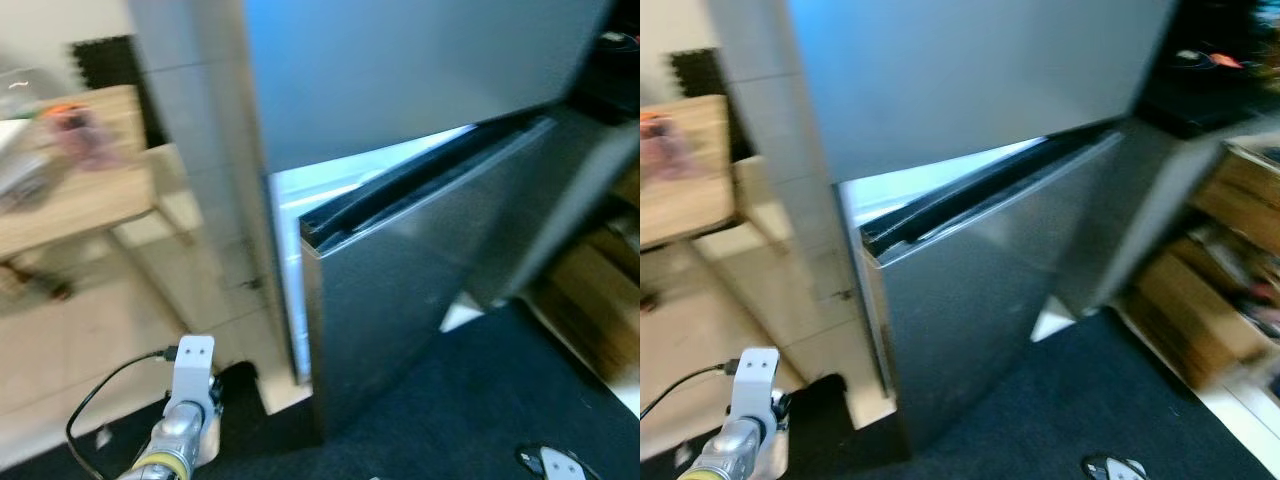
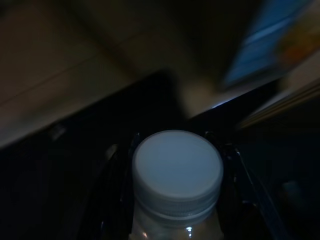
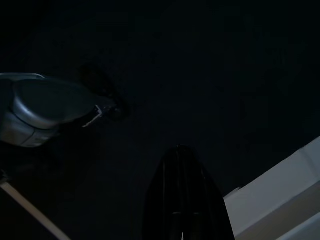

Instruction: Restocking fridge

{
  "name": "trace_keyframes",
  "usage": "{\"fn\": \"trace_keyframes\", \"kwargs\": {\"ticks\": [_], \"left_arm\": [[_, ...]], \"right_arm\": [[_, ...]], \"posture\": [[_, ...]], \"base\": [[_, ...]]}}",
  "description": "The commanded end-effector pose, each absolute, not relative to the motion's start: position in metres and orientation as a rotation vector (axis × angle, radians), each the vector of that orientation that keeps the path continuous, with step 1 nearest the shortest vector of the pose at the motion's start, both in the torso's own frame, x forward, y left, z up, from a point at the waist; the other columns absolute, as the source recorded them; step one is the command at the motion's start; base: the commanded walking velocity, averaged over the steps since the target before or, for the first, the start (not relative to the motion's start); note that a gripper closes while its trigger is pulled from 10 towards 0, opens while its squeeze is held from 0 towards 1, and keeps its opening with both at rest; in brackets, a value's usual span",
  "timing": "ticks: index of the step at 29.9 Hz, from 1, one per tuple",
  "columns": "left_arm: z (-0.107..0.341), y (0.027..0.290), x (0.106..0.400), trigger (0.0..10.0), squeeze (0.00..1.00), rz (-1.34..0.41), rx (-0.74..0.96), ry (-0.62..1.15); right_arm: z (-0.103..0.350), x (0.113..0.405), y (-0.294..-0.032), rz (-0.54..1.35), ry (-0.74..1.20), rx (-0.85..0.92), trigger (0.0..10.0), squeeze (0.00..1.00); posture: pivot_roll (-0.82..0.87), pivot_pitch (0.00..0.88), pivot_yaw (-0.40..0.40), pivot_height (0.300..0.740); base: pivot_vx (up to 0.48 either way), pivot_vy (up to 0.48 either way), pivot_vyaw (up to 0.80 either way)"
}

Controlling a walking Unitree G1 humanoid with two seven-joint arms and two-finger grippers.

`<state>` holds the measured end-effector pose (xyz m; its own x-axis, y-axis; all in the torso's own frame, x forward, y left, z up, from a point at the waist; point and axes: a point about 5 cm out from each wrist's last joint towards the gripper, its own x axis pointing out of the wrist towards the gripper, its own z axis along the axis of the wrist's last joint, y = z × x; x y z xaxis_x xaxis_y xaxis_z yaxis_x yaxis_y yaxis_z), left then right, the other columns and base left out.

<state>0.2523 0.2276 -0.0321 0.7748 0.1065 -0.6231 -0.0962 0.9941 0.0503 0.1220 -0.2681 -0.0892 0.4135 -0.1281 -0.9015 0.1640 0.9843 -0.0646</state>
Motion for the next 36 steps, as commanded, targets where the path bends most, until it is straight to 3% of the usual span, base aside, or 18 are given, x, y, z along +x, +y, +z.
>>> {"fn": "trace_keyframes", "kwargs": {"ticks": [1, 8, 23, 30, 31, 36], "left_arm": [[-0.028, 0.219, 0.26, 10.0, 0.0, 0.09, -0.035, 0.629], [-0.02, 0.214, 0.269, 10.0, 0.0, 0.071, -0.058, 0.577], [-0.02, 0.227, 0.264, 10.0, 0.0, 0.172, -0.112, 0.539], [-0.008, 0.218, 0.279, 10.0, 0.0, 0.141, -0.253, 0.442], [0.006, 0.204, 0.293, 10.0, 0.0, 0.047, -0.386, 0.348], [0.015, 0.194, 0.302, 10.0, 0.0, -0.031, -0.481, 0.277]], "right_arm": [[-0.09, 0.12, -0.267, -0.185, 1.14, 0.026, 10.0, 0.0], [-0.093, 0.118, -0.261, -0.151, 1.151, -0.004, 10.0, 0.0], [-0.096, 0.112, -0.257, -0.118, 1.161, -0.024, 10.0, 0.0], [-0.096, 0.114, -0.255, -0.104, 1.161, -0.037, 10.0, 0.0], [-0.096, 0.114, -0.254, -0.094, 1.162, -0.046, 10.0, 0.0], [-0.097, 0.112, -0.254, -0.092, 1.165, -0.05, 10.0, 0.0]], "posture": [[-0.08, 0.04, 0.039, 0.74], [-0.08, 0.046, 0.042, 0.74], [-0.08, 0.048, 0.041, 0.74], [-0.08, 0.048, 0.036, 0.74], [-0.08, 0.048, 0.037, 0.74], [-0.08, 0.046, 0.039, 0.74]], "base": [[0.0, 0.0, -0.74], [0.0, 0.0, -0.74], [0.0, 0.0, 0.0], [0.0, 0.0, 0.0], [0.0, 0.0, 0.0], [0.0, 0.0, 0.0]]}}
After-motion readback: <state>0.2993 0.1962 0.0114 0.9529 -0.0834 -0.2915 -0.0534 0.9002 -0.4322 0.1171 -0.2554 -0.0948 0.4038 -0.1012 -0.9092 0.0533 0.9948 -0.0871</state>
